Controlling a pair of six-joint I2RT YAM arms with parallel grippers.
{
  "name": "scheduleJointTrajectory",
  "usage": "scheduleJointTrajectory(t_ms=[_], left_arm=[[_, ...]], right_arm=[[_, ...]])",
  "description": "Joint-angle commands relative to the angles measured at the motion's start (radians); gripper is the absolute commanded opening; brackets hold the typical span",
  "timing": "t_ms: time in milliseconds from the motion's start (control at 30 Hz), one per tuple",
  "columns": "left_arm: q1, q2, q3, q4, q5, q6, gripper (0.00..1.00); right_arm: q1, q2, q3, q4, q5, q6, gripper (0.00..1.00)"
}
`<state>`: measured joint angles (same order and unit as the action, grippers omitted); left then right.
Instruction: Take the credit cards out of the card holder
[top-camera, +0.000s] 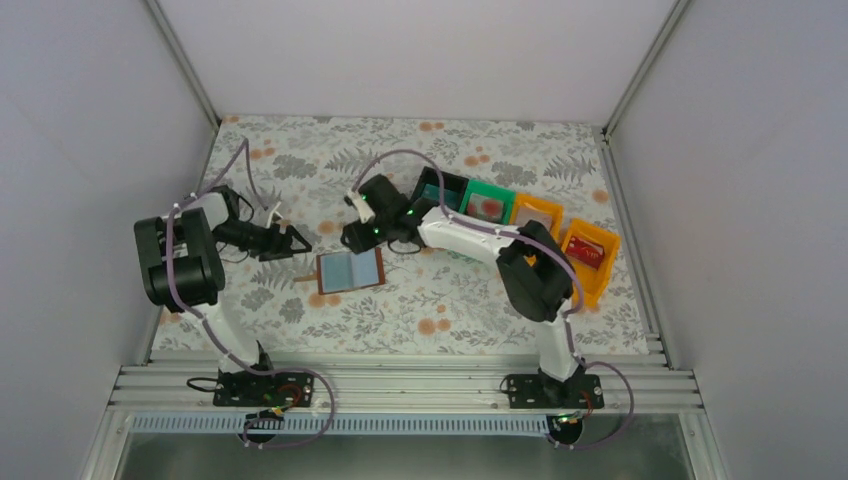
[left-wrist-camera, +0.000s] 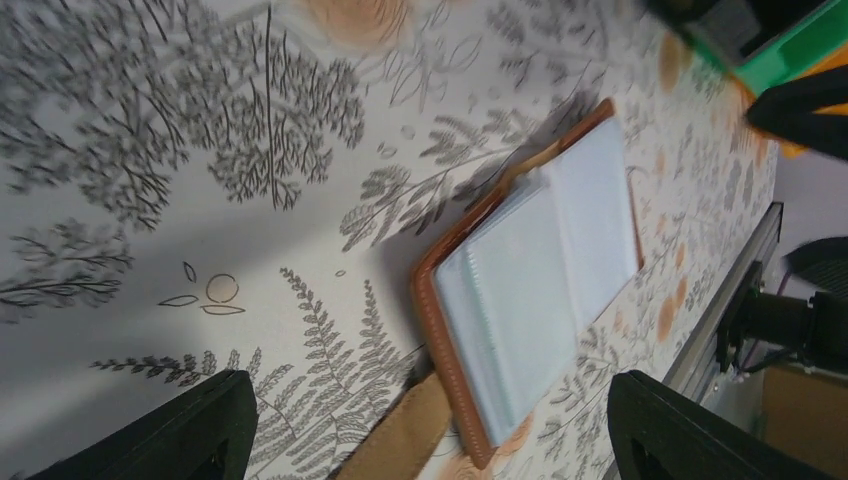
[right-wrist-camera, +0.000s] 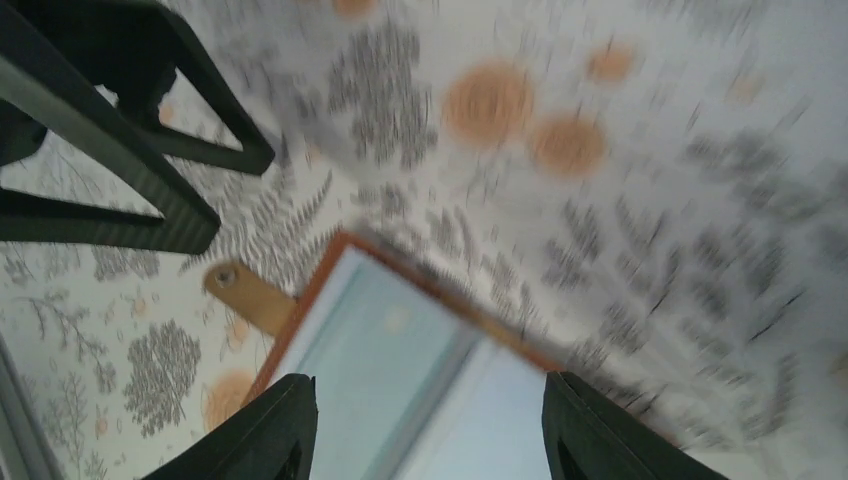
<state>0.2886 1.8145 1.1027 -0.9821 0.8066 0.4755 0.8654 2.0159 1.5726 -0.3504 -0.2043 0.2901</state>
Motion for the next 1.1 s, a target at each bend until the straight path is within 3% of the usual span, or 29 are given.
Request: scheduleJointTrajectory(t_ms=[0, 200, 433, 667, 833, 867, 1067], left_arm=[[-0.025, 0.077, -0.023, 0.008, 0.028, 0.091, 0.87], [-0.092, 0.160, -0.031, 0.005, 0.066, 0.112, 0.86], [-0.103, 0.200, -0.005, -0.060, 0.204, 0.181, 0.75], [-0.121, 0.200, 0.000, -0.108, 0.296, 0.263, 0.44], [-0.131, 0.197, 0.008, -0.131, 0.324, 0.284, 0.07], [-0.131, 0.193, 0.012, -0.139, 0.330, 0.295, 0.03], [-0.131, 0.162, 0.003, -0.106, 0.323, 0.270, 0.02]], right_arm=[[0.026, 0.022, -0.035, -0.017, -0.073, 0.175, 0.59], [0.042, 0.106, -0.079, 0.055, -0.229, 0.254, 0.56], [0.042, 0.164, -0.080, 0.146, -0.322, 0.311, 0.52], [0.038, 0.178, -0.101, 0.211, -0.371, 0.347, 0.46], [0.021, 0.146, -0.135, 0.230, -0.343, 0.354, 0.42], [0.018, 0.138, -0.143, 0.231, -0.335, 0.352, 0.42], [0.004, 0.082, -0.169, 0.224, -0.312, 0.314, 0.45]])
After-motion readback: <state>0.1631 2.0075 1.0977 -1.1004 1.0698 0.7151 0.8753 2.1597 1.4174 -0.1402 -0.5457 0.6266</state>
